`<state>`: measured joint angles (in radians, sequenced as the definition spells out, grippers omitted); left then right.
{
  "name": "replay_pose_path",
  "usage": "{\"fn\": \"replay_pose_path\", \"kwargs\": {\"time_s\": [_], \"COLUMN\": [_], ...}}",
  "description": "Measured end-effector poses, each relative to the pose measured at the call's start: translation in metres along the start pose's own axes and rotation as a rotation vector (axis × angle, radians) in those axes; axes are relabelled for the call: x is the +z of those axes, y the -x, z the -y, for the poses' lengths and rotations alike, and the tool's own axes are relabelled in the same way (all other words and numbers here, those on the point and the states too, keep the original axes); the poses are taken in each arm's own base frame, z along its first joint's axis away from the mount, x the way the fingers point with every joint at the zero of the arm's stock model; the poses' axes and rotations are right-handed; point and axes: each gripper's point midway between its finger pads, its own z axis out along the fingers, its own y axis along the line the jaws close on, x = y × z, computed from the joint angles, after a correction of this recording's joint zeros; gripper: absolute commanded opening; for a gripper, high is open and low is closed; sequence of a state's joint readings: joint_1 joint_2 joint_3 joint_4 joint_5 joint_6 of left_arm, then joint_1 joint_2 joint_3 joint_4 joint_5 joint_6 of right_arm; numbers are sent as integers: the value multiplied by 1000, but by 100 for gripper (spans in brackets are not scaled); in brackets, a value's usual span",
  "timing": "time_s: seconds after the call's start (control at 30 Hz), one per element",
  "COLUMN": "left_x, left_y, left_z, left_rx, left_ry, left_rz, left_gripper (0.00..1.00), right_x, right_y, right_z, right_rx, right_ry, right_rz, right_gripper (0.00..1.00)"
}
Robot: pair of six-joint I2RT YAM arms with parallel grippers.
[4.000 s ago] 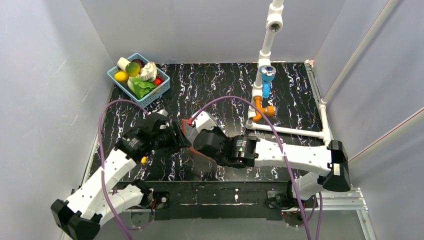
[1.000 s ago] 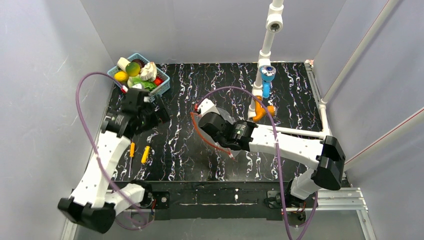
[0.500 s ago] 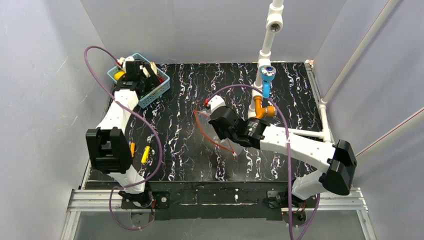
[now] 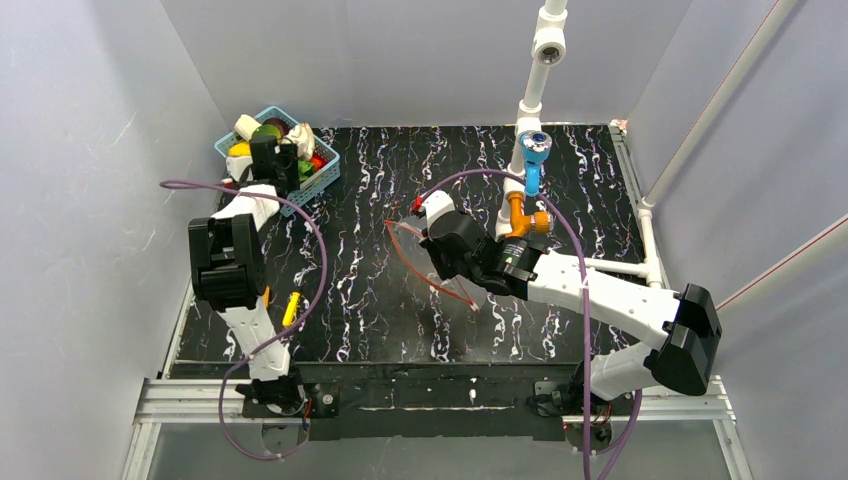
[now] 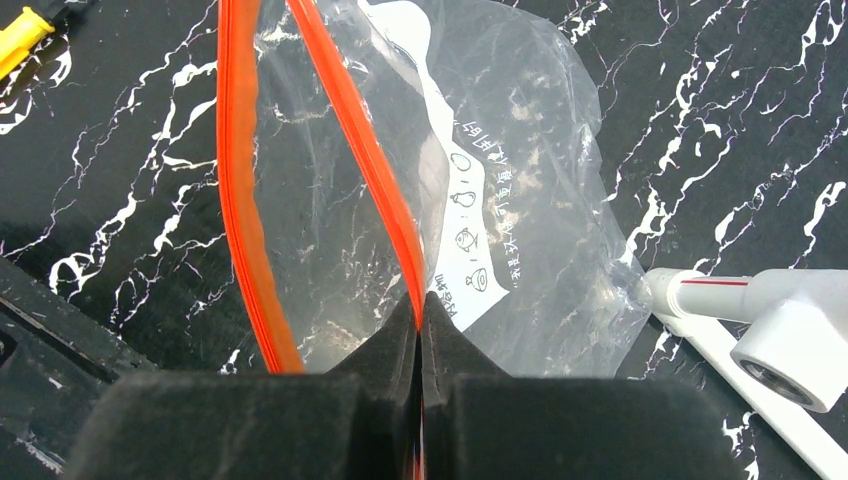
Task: Place the food in the zip-top bag and seal the zipper
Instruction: Pick up the fake vegetable from the bin.
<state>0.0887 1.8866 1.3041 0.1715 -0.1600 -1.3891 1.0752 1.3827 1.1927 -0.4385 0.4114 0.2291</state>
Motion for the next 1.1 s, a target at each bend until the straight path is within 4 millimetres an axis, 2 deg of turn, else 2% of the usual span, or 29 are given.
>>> {"fn": "replay_pose_path", "kwargs": {"time_s": [0.1, 0.23, 0.37, 0.47, 0.6, 0.73, 0.9, 1.1], "left_x": [9, 11, 2, -13, -35, -45, -32, -2], "left_y": [-3, -7, -6, -3, 6, 12, 9, 2], "left_z": [-3, -3, -4, -3, 19, 38, 35, 11], "left_rx": [-109, -177, -175, -162, -144, -153, -187, -199], "left_ry": [4, -9, -23, -38, -101, -149, -131, -56], "left_rz": [-5, -21, -19, -16, -5, 1, -15, -12], "left_gripper": [61, 62, 63, 63, 62, 59, 58, 50], "right_x": [0, 0, 0, 1, 3, 3, 4, 10], "right_y": [0, 0, 0, 0, -3, -1, -1, -7], "right_z": [0, 0, -1, -2, -3, -4, -5, -8], "right_rx": [1, 2, 2, 4, 6, 10, 11, 4], "right_ry": [2, 3, 10, 17, 23, 27, 33, 41], "right_rz": [0, 0, -1, -2, -3, 2, 2, -19], "right_gripper": [1, 1, 1, 1, 1, 1, 1, 1]}}
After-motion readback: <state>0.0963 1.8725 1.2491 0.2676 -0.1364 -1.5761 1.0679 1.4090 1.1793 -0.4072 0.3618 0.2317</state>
